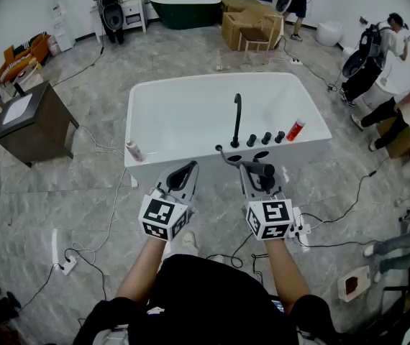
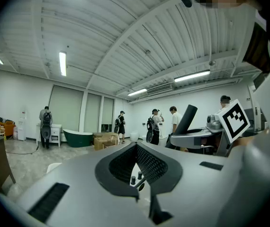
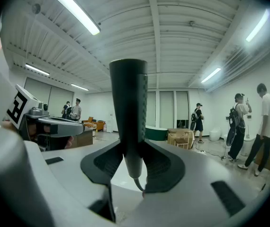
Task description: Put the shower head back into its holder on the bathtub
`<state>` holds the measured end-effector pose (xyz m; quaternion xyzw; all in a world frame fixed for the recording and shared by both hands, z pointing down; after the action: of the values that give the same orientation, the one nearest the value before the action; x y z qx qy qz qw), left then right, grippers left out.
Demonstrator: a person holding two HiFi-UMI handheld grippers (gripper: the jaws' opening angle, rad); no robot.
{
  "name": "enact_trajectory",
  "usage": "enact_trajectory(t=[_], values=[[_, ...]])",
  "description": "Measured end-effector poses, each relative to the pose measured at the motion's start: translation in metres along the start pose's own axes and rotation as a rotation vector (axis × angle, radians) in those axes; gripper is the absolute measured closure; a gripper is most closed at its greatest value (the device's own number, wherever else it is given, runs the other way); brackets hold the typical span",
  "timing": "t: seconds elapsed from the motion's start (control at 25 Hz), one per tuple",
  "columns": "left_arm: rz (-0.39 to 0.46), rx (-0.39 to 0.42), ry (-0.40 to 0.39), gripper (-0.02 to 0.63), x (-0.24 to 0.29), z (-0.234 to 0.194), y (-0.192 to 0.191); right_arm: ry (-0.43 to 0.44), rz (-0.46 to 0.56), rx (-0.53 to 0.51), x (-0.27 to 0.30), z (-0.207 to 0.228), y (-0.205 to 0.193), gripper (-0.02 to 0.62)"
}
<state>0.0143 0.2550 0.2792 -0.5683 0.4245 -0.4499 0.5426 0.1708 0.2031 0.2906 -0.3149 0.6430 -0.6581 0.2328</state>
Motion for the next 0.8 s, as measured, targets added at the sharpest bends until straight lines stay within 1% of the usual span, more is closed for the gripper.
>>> enact_trajectory(t=[0.28,0.48,0.68,0.8], values=[[0.001,-0.005,0.009,0.594,-0.006,0.015,-0.005,0.011,0.010,0.008,-0.012,0.002,-0.008,0.459],[-0.015,-0.016,0.009,0.594,-0.006,0.029,-0.010,0.015,0.013,0.018,-0.017,0.008,-0.012,0.459],[-0.017,-0.033,0.030,0.594,-0.005,0.015,-0.014,0.025,0.027,0.021,-0.009,0.008,-0.008,0.459],[-0.021,-0.028,0.036,0.594,0.001,0.010,-0.015,0.024,0.030,0.025,-0.003,0.013,-0.007,0.458]])
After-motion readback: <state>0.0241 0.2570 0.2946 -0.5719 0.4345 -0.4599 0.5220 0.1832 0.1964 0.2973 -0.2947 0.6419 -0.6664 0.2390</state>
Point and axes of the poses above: the fingertips, and each gripper's own axes: x forward along the fingers, z to its right, y out of its top, the point moved 2 cm from there along -x, backward along the fingers, and after that the axes turned 5 degrees about y, right-handed, at the moved point
